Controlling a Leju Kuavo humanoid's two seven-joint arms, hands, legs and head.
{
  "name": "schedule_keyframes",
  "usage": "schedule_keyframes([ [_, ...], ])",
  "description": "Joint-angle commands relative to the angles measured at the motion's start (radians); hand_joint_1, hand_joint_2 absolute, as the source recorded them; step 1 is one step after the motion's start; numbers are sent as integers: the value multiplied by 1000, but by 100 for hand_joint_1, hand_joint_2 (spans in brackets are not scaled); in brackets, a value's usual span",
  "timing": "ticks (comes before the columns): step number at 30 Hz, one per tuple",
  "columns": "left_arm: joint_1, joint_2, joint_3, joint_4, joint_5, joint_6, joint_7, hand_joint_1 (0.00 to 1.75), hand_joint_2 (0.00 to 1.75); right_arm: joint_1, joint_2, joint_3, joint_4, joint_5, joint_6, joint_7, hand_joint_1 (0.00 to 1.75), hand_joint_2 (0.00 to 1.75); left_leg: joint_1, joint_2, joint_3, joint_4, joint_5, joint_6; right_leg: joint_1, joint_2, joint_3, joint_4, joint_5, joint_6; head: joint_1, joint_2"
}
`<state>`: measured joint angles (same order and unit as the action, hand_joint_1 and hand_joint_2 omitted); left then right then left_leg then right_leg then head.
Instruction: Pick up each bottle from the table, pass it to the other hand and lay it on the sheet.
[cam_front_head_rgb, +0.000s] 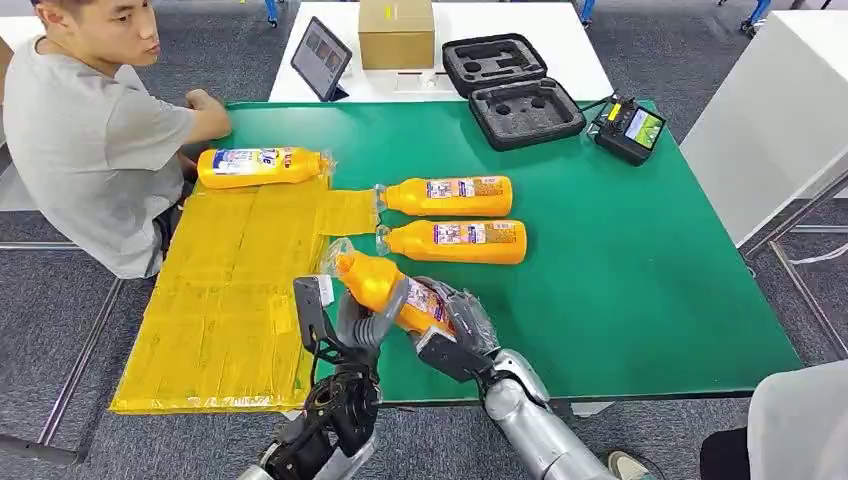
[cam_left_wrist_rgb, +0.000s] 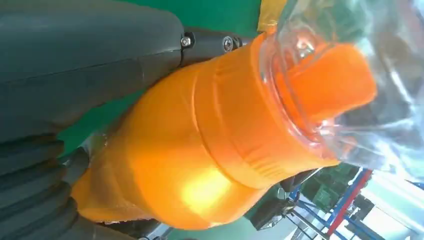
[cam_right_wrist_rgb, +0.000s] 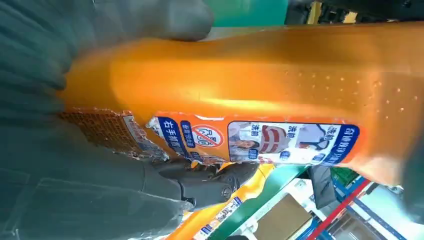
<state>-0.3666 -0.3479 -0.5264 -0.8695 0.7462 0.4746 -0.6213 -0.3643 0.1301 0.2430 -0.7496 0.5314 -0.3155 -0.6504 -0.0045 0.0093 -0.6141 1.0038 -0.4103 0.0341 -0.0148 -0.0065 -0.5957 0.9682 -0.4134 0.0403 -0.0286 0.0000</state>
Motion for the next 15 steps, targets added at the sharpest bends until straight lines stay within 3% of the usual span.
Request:
schedule_keyframes([
  [1, -65, 1, -54, 143, 16, -13, -15, 0, 175, -47, 4, 29, 79, -20, 2, 1, 162, 175, 1, 0, 3, 0, -2, -2, 1, 1, 3, 0, -1, -2, 0, 0],
  [15, -96, 7, 28, 162, 69, -4, -10, 0, 175, -72, 20, 57, 126, -15, -15, -2, 161, 175, 1, 1, 3, 0, -1, -2, 1, 2, 2, 0, -1, -2, 0, 0],
])
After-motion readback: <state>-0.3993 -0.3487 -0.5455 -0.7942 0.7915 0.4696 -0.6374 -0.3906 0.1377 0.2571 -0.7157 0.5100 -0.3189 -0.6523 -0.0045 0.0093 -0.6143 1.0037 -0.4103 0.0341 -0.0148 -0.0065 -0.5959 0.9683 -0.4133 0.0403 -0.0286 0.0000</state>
